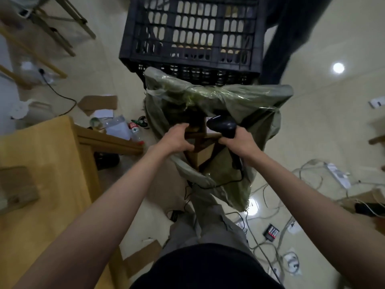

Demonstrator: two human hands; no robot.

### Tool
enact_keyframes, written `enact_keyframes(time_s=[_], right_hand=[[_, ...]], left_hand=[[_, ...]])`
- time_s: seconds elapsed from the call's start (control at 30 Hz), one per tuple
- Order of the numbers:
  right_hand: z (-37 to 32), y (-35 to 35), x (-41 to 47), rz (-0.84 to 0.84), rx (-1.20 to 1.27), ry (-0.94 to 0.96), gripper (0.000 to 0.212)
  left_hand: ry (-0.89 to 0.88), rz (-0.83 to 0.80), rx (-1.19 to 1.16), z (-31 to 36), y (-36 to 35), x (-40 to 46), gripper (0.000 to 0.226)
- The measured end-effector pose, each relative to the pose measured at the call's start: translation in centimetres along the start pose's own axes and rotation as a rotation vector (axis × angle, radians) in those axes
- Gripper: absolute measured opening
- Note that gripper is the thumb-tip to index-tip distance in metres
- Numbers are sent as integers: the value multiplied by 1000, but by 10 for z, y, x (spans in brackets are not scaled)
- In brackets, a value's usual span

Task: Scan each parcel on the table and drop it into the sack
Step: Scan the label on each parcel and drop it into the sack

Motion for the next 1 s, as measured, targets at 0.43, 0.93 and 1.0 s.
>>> enact_keyframes(time_s=[0.43, 0.93, 1.0], right_hand=[[-119, -85, -28, -391, -280, 208, 16], [-217, -263, -163, -775, -555, 557, 17], [-218, -286, -183, -790, -598, 587, 15]], left_hand=[[181, 160, -12, -96, 52, -108, 71], [701, 468, -231, -255, 19, -351, 75], [747, 487, -268, -269, 3, -379, 73]])
Point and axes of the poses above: each hand's wrist, its own x-axis towards the middle knuckle, its own y-axis out of the back of the hand, z = x × y, the point moved 3 cm from there along x, towards the middle knuckle, and after that the axes turned 9 degrees about x, right-handed, at the moved point
